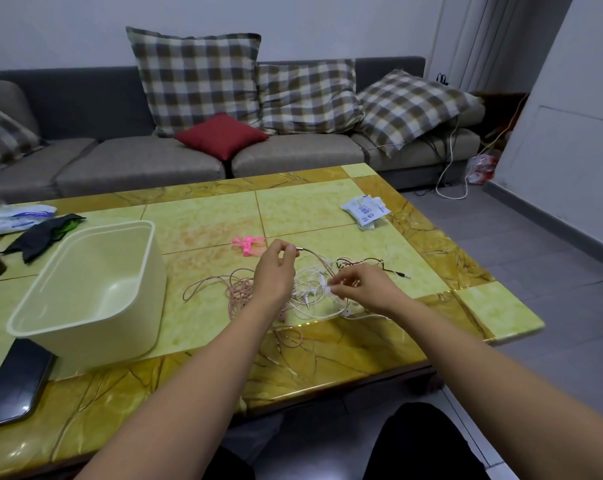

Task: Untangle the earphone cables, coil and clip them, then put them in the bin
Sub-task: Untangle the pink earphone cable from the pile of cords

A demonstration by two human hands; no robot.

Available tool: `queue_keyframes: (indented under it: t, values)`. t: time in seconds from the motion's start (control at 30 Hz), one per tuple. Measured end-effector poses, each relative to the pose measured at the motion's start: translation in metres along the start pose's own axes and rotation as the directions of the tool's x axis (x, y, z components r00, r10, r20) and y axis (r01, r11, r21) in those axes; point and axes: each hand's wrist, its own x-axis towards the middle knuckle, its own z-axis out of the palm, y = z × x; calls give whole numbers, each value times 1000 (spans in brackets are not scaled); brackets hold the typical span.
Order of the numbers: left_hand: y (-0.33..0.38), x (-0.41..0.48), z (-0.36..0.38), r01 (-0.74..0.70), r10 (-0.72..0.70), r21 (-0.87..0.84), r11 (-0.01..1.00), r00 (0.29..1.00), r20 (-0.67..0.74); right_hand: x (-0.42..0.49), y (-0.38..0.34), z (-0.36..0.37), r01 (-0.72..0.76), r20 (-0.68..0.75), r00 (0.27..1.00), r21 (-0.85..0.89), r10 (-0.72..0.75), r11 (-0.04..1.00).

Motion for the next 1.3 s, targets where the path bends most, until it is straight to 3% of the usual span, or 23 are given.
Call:
queue_keyframes:
  t: [0.1,0.2,0.47,0.6,0.7,0.77,0.87,1.0,1.13,1.2,1.3]
  values:
    - [0,-1,0,13,-13,14,1000,1000,0,0,-10,-4,39,-146,989,205,-9,978]
    - [-4,-1,-3,-17,13,115,993,999,32,0,-16,-16,61,-327,936,518,132,853]
    - [-10,-2,-3,-56,29,303,951,995,95,0,-19,-22,-26,-162,980,463,114,886]
    - [-6,0,-2,-63,45,319,946,997,64,5,-19,-30,64,-193,981,445,26,893]
    - [-5,2,-3,-59,47,314,948,998,46,6,-21,-37,64,-239,970,461,54,885]
    - [-5,2,-3,-76,66,343,936,997,41,5,-22,-42,25,-171,982,544,82,839]
    - [-9,4,-5,-57,64,366,929,998,-7,5,-19,-43,-75,-68,989,521,129,850]
    - [-13,7,-9,-3,28,421,907,998,-54,3,-12,-44,-235,138,972,625,191,745]
    - [-14,10,-13,34,1,426,904,997,-83,2,-16,-41,-225,184,974,720,131,656]
    - [-16,12,-16,83,-67,363,928,996,-56,2,-20,-41,-230,232,969,709,87,667]
    - [-11,9,-26,183,-190,101,978,980,64,3,-25,-37,-230,286,958,688,35,688]
